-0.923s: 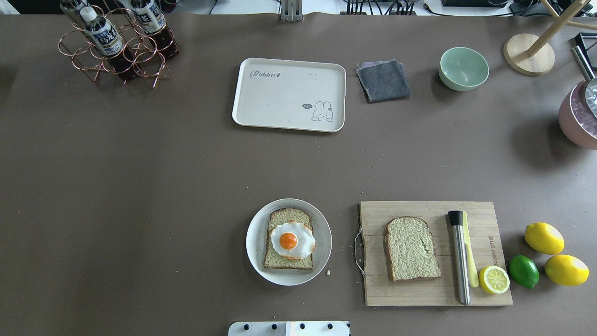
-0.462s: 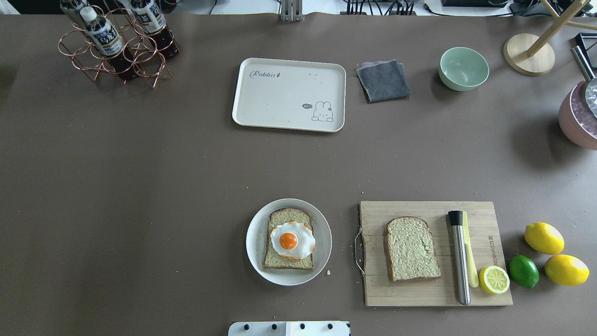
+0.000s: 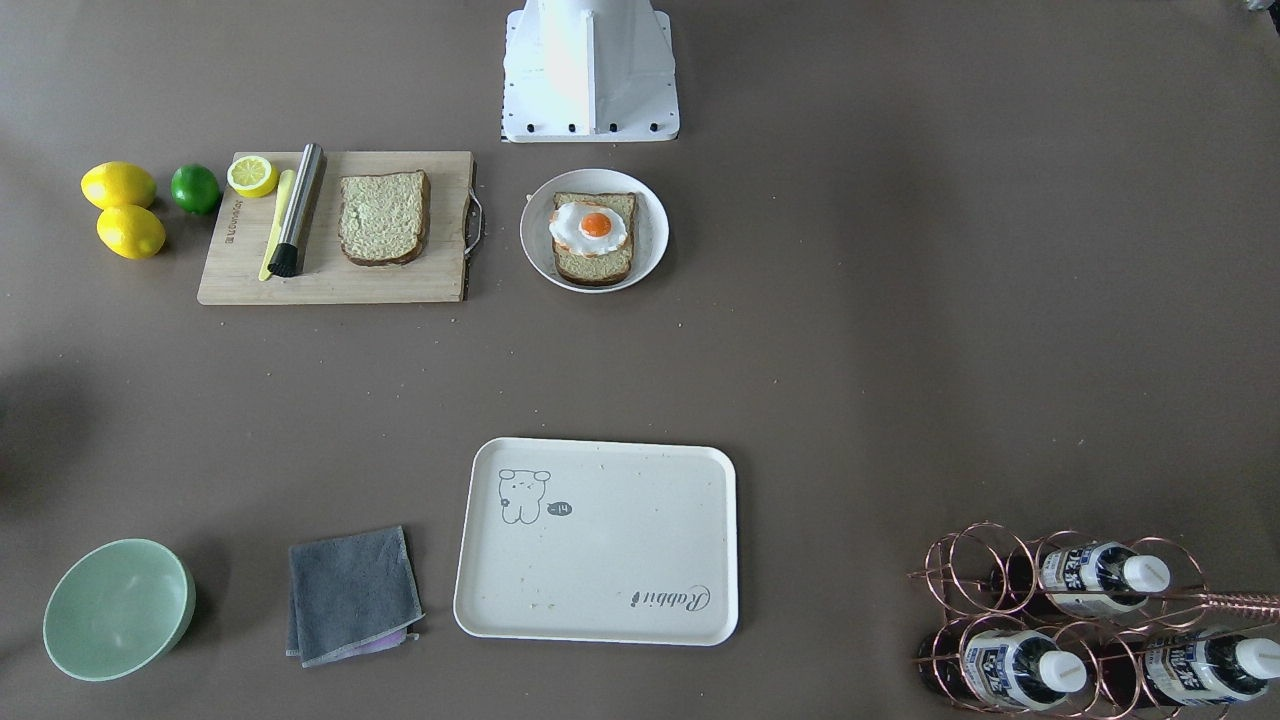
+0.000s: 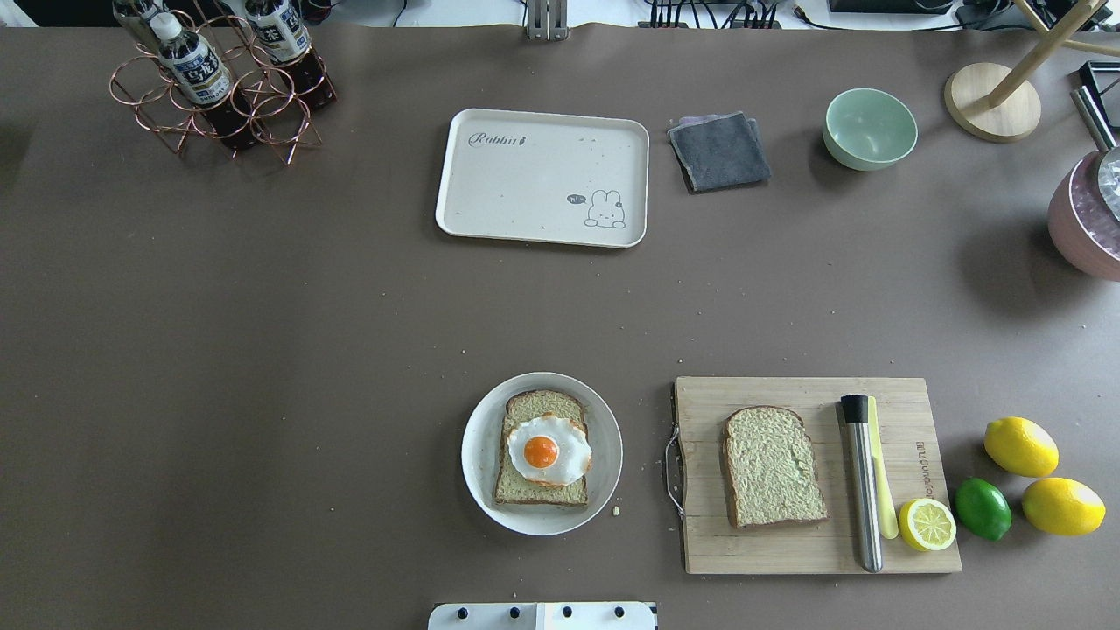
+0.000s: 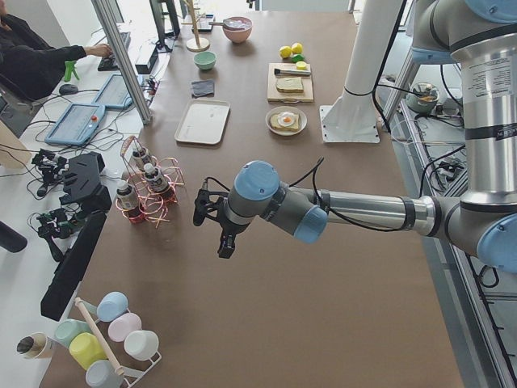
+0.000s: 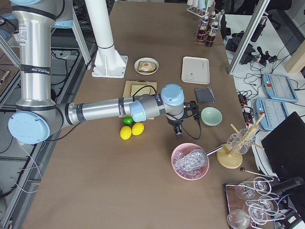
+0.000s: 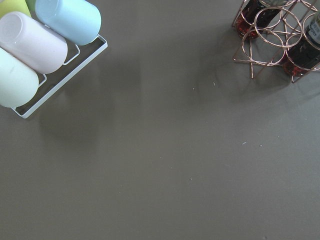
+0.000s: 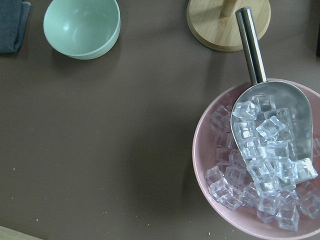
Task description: Make sandwich and place on tray
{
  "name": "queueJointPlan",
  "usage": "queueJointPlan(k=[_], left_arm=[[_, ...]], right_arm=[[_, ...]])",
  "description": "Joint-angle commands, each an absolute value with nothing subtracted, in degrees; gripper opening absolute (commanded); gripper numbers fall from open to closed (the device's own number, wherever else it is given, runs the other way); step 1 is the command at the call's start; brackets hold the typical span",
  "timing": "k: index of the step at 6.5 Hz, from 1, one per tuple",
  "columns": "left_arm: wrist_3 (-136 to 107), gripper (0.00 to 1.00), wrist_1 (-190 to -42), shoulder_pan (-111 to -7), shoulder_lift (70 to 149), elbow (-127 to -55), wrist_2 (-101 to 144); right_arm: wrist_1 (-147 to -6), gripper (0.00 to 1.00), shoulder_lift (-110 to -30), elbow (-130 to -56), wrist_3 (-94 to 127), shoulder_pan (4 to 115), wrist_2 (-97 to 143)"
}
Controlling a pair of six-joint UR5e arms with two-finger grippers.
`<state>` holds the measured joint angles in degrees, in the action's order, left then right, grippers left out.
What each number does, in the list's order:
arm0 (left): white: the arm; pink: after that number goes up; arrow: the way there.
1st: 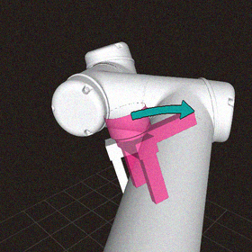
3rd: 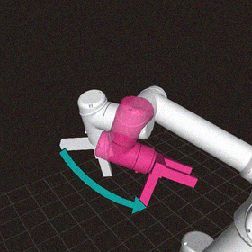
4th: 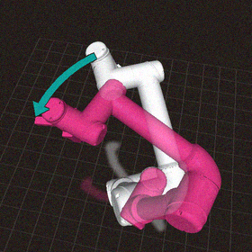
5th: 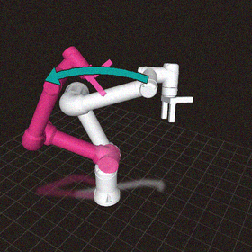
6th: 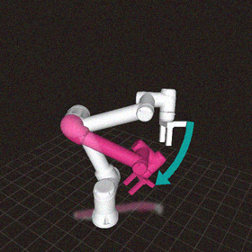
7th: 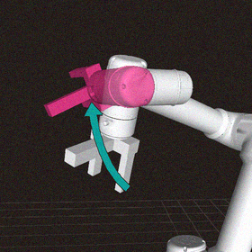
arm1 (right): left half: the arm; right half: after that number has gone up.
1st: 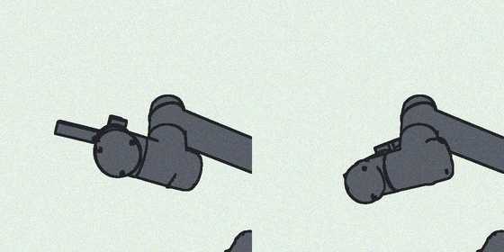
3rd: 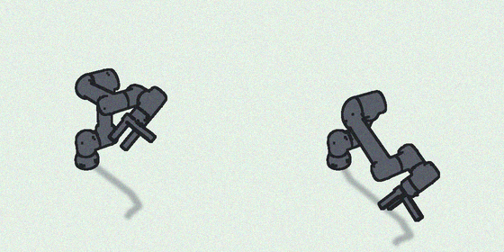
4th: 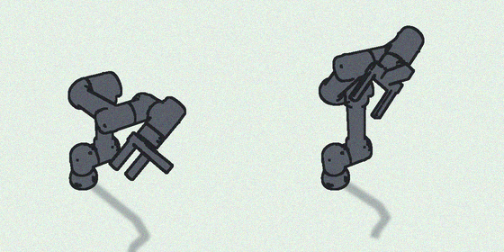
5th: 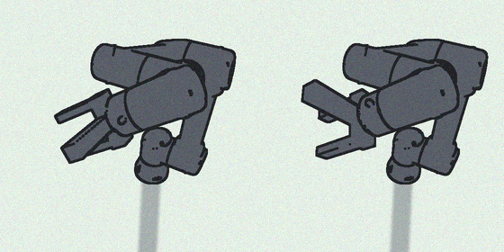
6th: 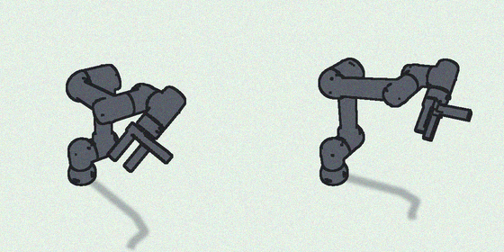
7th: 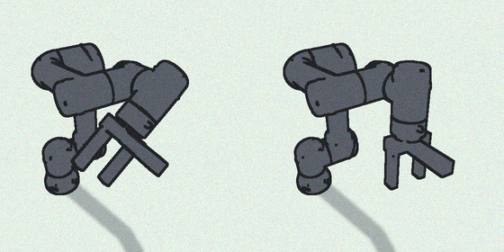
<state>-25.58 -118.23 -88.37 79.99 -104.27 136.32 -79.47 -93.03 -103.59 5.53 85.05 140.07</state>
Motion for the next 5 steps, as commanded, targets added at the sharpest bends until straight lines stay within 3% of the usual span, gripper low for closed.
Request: queueJointPlan(k=[1,2,5], left_arm=[[-40.00,0.97,-121.11,-82.21,80.16,-107.73,135.88],[-44.51,0.97,-121.11,-80.35,80.24,-109.93,135.88],[-64.00,0.97,-123.64,-67.64,83.05,-114.69,128.28]], right_arm=[[-79.10,1.00,-92.46,-107.11,12.33,81.41,140.80],[-79.10,1.00,-91.68,-110.44,20.40,77.73,140.63],[-63.59,1.00,-92.19,-111.44,43.53,67.71,138.44]])
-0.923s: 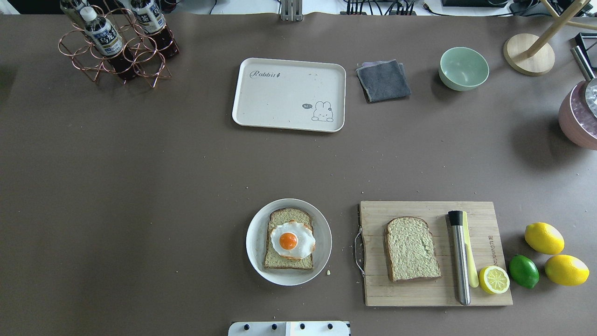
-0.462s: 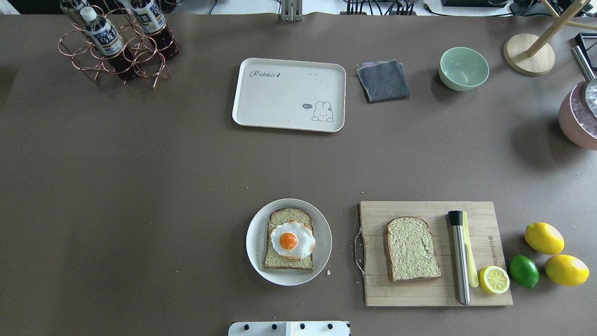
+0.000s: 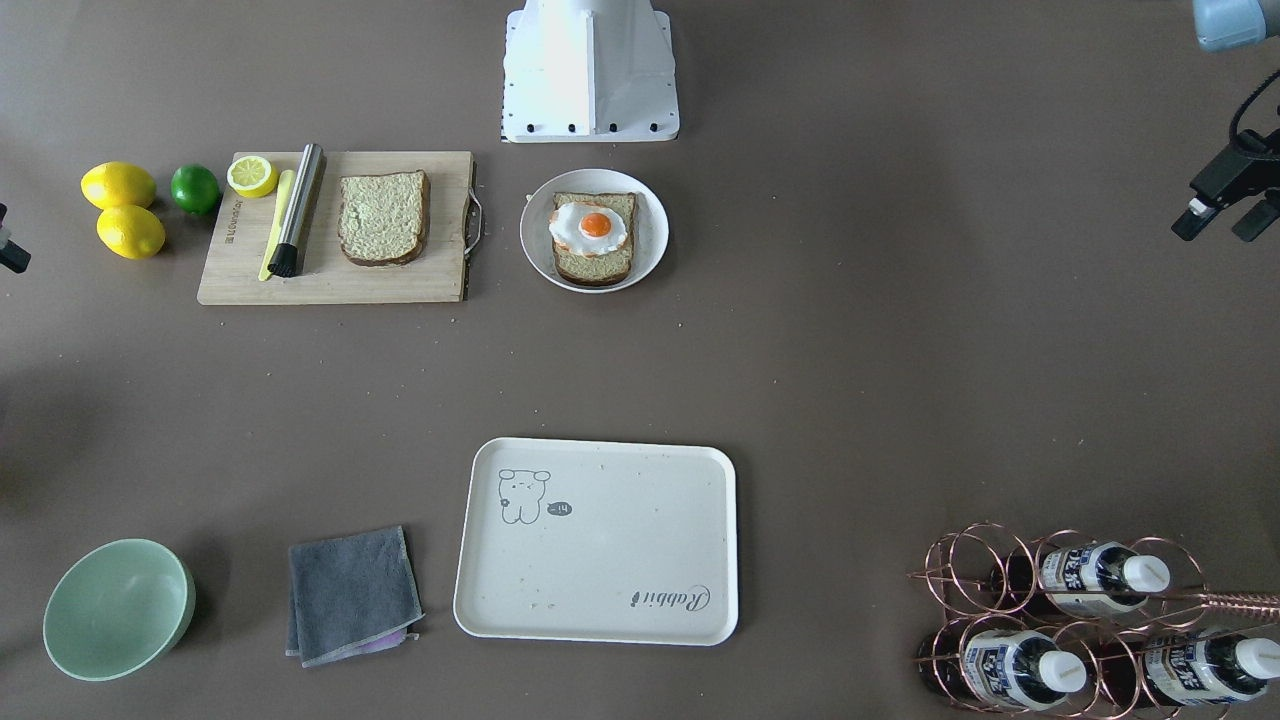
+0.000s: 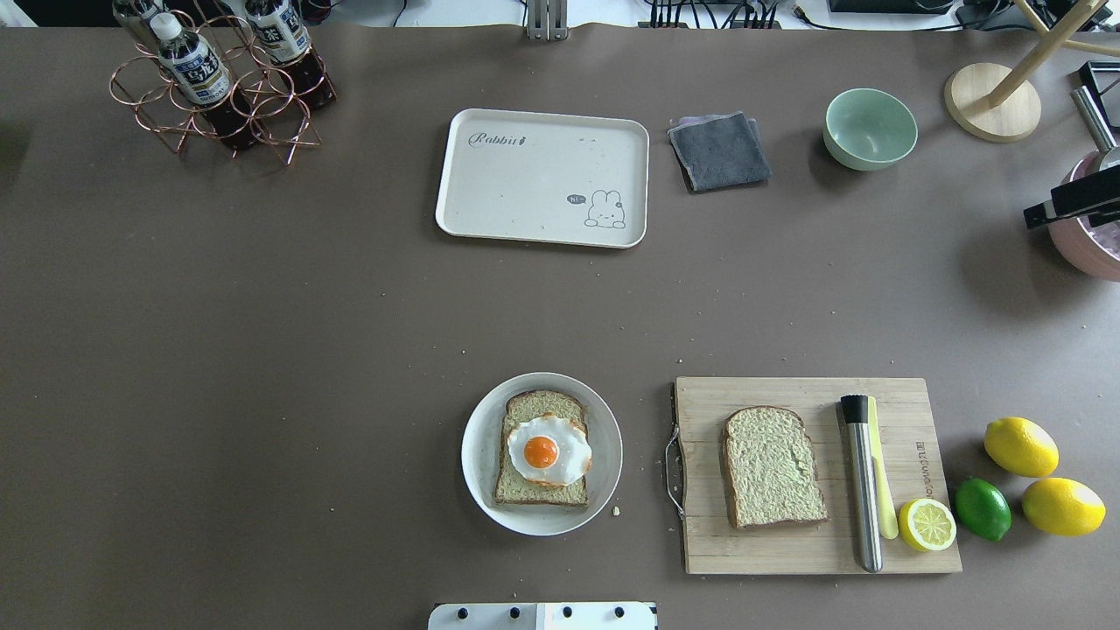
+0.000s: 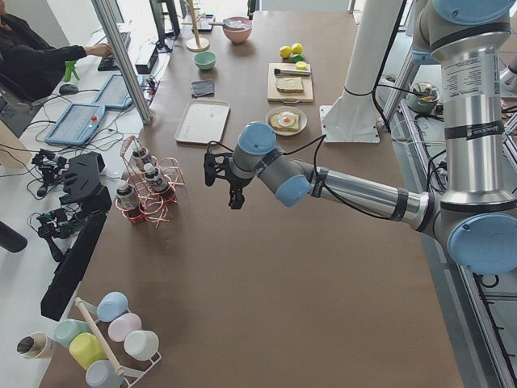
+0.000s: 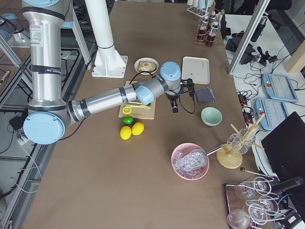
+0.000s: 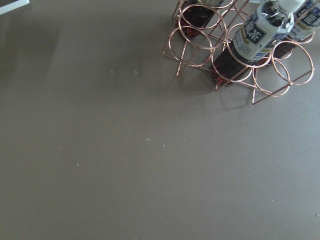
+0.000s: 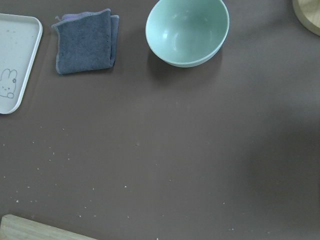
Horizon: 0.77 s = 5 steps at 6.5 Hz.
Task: Make sandwich and place on tray
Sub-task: 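Move the right gripper over the bread slice on the cutting board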
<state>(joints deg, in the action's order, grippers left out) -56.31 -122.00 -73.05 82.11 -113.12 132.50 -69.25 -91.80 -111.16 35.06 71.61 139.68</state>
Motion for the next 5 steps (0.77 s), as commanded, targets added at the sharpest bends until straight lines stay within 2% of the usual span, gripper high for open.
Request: queueJointPlan(k=[1,3,5], left_arm=[[-70.16,0.97,-124.79,-62.80,84.80,-115.05,124.75],[-77.49,0.97,-124.89,-53.65,85.78,-116.97,116.58],[-78.49,0.97,-124.89,-52.47,85.78,-117.69,115.40]], right_arm=[[-61.98,1.00,-92.28,-111.62,46.55,64.72,137.73],[-60.57,1.00,-91.94,-114.94,58.21,54.38,128.90],[-56.71,1.00,-91.58,-116.01,65.96,41.65,118.19]])
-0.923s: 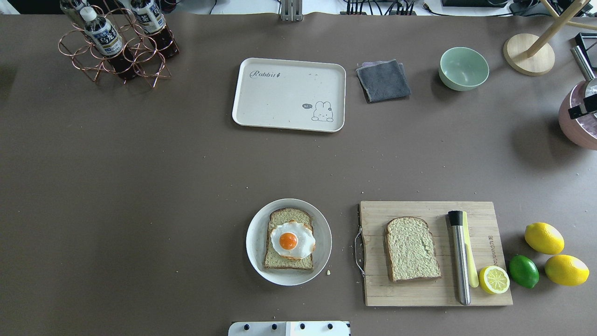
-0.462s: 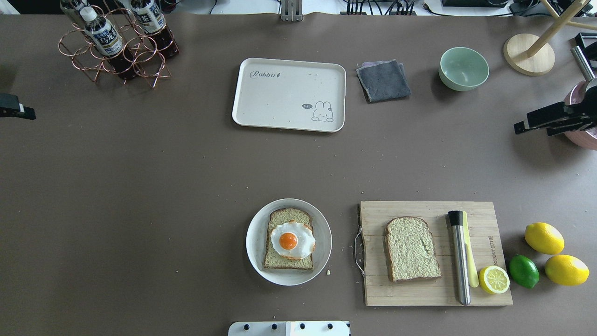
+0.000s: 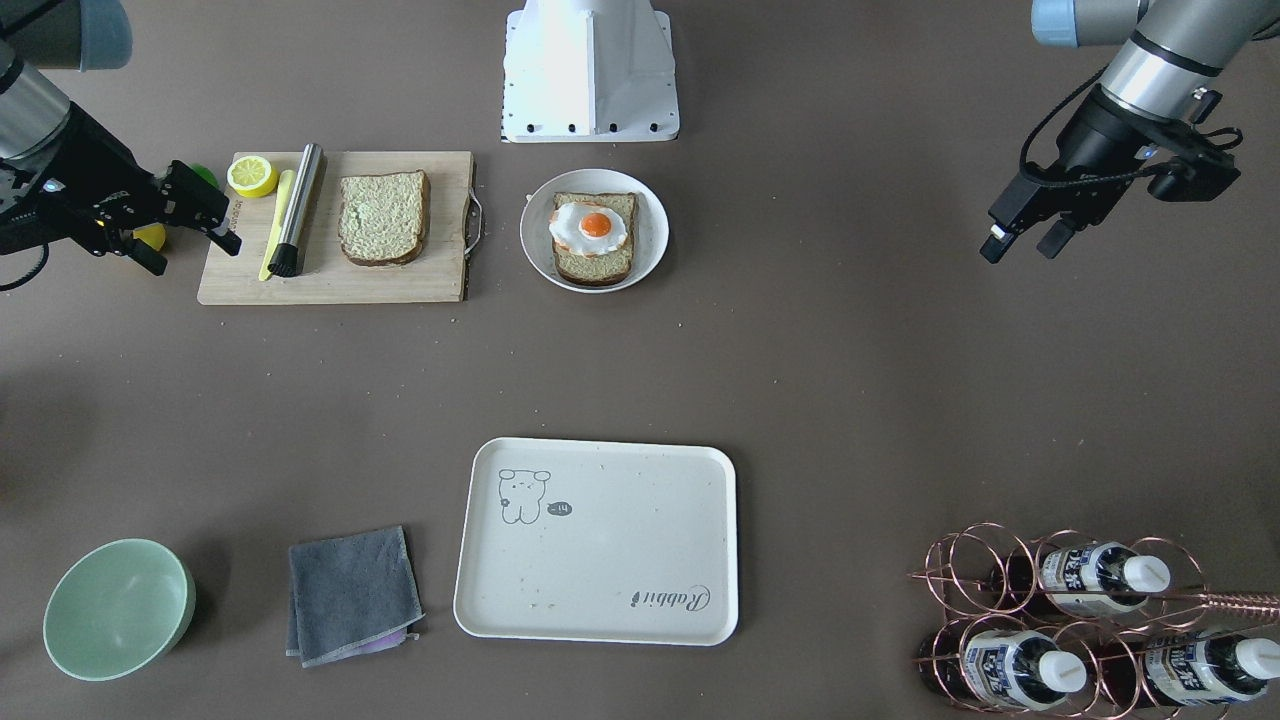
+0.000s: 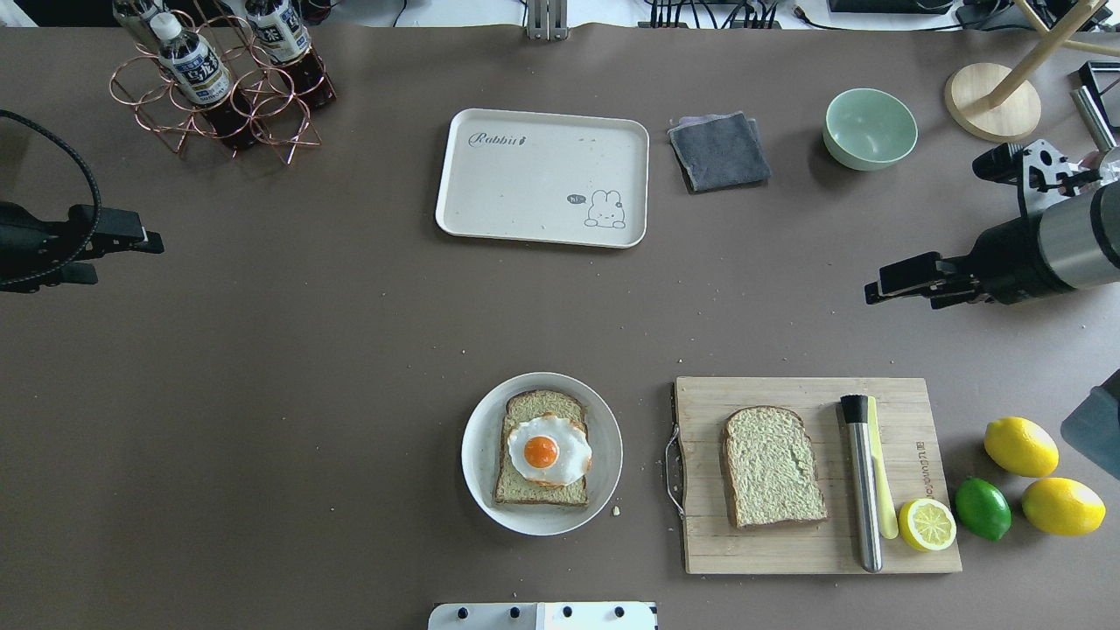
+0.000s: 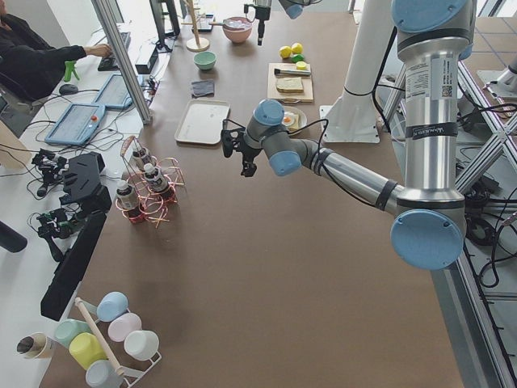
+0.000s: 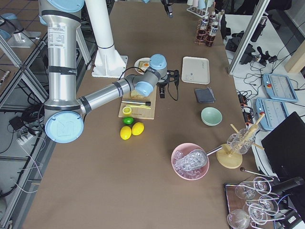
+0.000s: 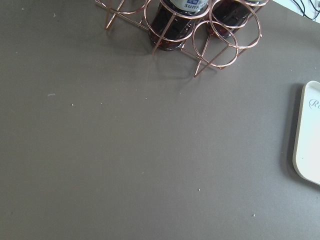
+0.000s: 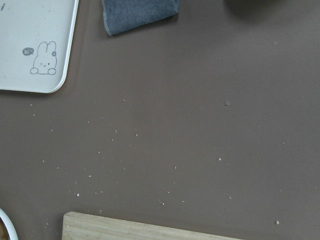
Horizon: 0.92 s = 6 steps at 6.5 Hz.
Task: Make sandwich and place on tray
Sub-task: 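Move the right gripper over the bread slice on the cutting board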
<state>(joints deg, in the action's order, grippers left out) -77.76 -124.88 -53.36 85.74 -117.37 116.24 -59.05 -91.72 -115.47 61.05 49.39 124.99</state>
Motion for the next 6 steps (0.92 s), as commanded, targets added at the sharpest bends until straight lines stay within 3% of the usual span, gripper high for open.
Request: queueJointPlan(k=[1,3,4,6], left_arm=[[-78.49,0.97,-124.89,-52.47,85.78,-117.77,115.40],[-78.49,0.97,-124.89,-52.47,85.78,-117.86,115.40],[-78.49,0.97,-124.89,-52.56,85.87,-117.95,115.40],[-78.49,0.97,-124.80,-52.56,86.66,-117.77,115.31]], right_arm=[[-56.17,1.00,-91.15,-116.19,68.53,35.74,112.30],[-56.08,0.99,-91.58,-116.02,68.73,32.19,111.89],[-56.07,0.91,-91.93,-115.93,68.73,31.56,111.88],[-56.07,0.60,-92.37,-115.32,68.91,29.63,110.57]])
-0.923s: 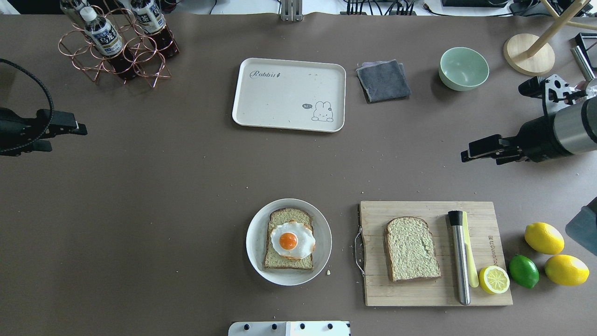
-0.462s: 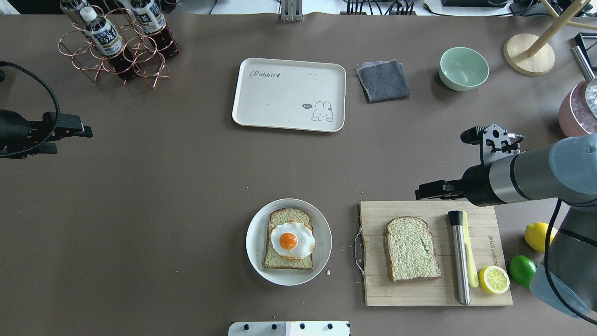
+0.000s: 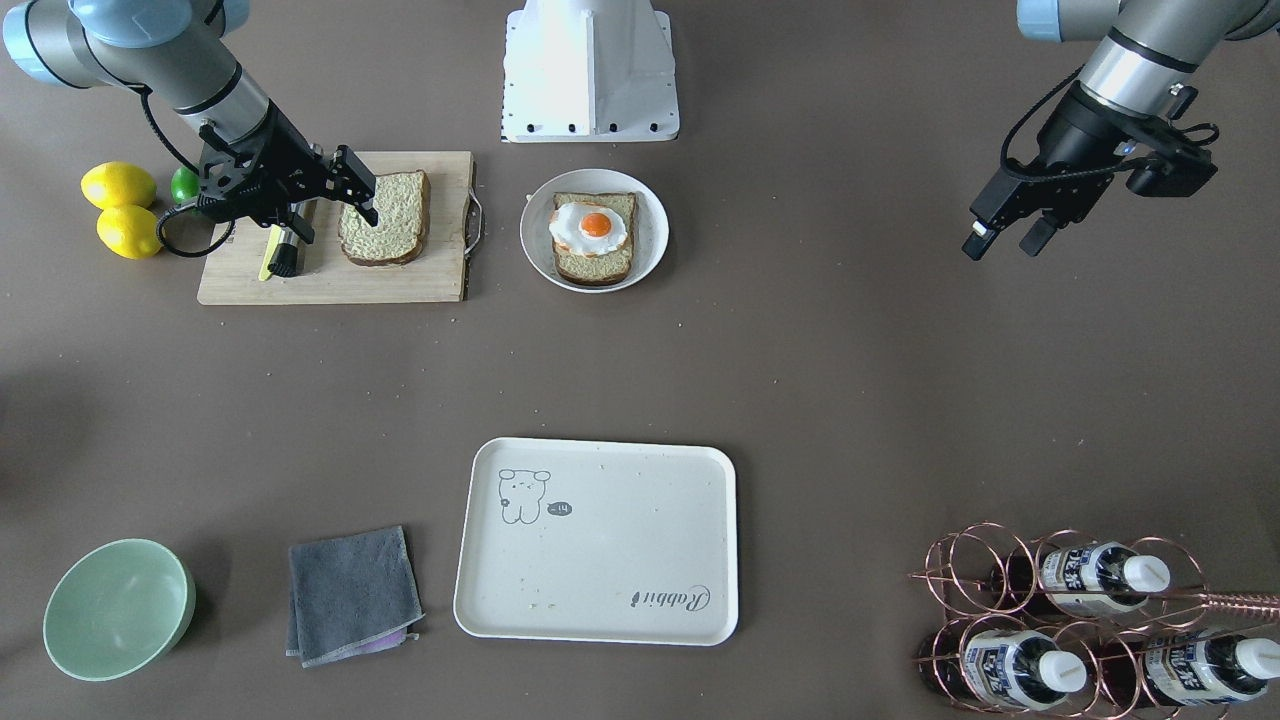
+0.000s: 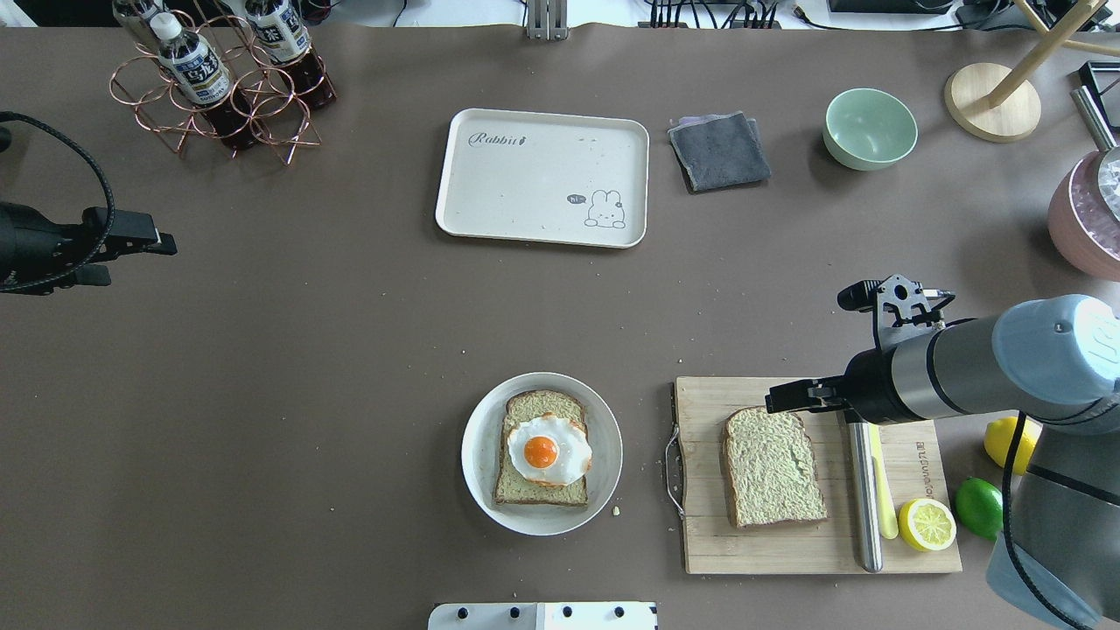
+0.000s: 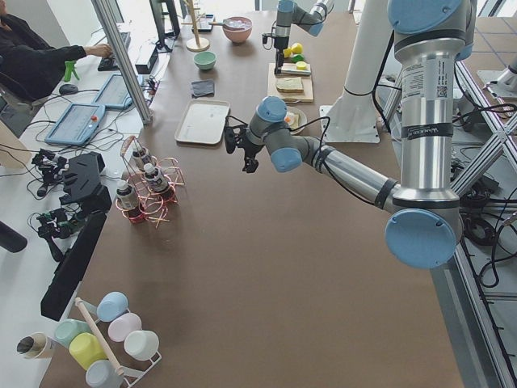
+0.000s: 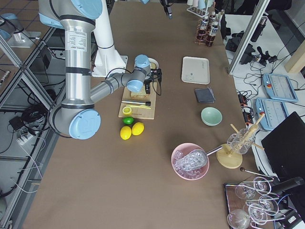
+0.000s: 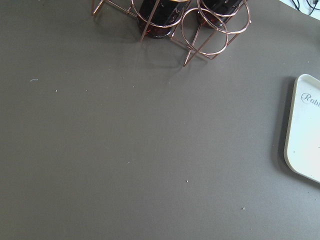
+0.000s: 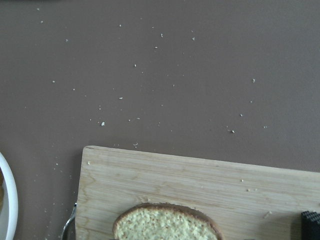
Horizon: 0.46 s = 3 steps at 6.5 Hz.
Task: Make sandwich and place on tray
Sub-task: 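Move the right gripper over the bread slice on the cutting board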
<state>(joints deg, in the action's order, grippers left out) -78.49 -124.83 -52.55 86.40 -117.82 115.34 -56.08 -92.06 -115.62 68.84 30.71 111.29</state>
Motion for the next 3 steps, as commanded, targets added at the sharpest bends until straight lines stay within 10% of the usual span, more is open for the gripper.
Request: queueJointPlan(k=[1,3], left_arm=[[-78.49,0.97,-124.80,-52.56,86.66,-117.69,115.31],[-78.49,0.97,-124.80,-52.56,86.75,-117.42,114.96]], right_arm=[[-56.07,0.52,-92.37,-115.31,68.91,28.75,110.22],[-55.99,0.53,-93.33,-115.49,68.91,28.21,110.21]])
